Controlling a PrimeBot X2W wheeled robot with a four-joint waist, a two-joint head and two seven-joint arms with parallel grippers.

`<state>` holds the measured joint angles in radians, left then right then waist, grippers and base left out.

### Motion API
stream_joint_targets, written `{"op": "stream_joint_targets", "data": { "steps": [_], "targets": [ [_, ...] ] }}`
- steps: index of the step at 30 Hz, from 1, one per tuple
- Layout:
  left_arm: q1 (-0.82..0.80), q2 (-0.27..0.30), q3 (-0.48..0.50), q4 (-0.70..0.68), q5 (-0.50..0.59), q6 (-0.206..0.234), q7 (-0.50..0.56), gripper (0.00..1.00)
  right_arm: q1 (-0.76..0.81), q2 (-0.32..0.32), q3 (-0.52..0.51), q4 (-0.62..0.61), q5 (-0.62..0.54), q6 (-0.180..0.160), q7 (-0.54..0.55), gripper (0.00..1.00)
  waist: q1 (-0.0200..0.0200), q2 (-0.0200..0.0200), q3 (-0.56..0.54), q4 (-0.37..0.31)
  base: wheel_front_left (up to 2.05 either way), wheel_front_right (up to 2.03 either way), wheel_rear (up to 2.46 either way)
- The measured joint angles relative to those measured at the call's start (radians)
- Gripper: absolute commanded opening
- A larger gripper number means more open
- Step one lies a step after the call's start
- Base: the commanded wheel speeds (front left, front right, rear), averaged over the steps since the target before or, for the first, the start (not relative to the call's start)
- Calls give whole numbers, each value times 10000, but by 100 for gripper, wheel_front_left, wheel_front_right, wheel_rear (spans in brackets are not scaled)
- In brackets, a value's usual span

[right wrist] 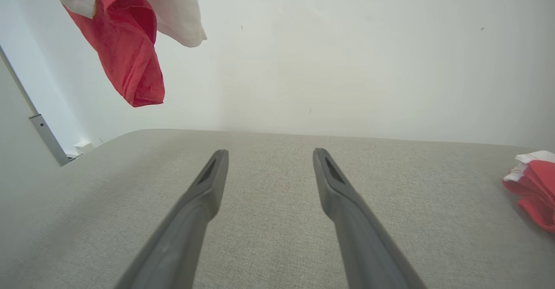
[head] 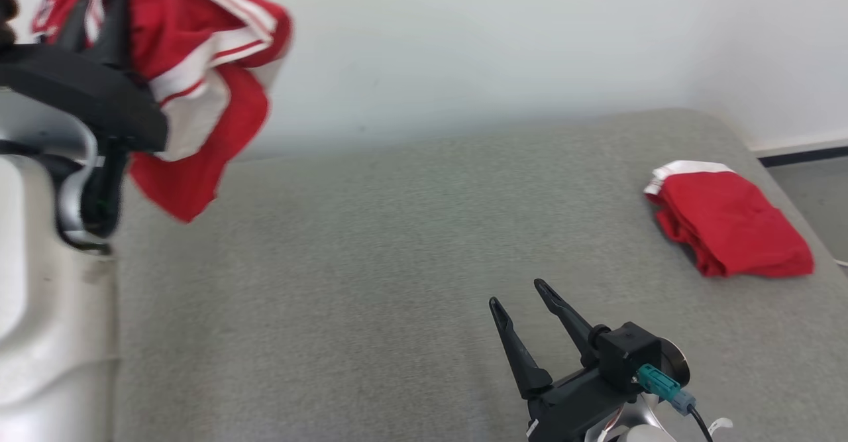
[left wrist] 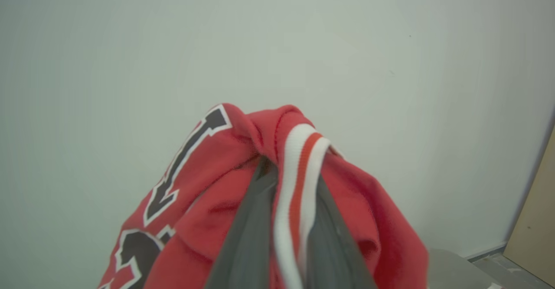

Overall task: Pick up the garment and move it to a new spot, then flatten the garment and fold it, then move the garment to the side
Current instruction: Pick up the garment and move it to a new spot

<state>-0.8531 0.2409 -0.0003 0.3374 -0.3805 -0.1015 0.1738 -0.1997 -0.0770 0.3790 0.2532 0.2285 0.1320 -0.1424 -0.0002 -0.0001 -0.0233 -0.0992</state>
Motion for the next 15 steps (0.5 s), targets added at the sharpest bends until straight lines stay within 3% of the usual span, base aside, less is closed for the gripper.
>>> {"op": "stream_joint_targets", "data": {
  "steps": [8,15],
  "targets": [
    [912,-1221,-782,-1400,-399,82,138,0,-27,-2,-130,-134,-88,0,59,100,1,0,-88,-1063,0,0,0],
    [2290,-1567,-1588,-422,-297,151,-2,0,-44,19,-188,-217,-109,0,88,100,1,1,134,-1903,0,0,0]
  ]
}}
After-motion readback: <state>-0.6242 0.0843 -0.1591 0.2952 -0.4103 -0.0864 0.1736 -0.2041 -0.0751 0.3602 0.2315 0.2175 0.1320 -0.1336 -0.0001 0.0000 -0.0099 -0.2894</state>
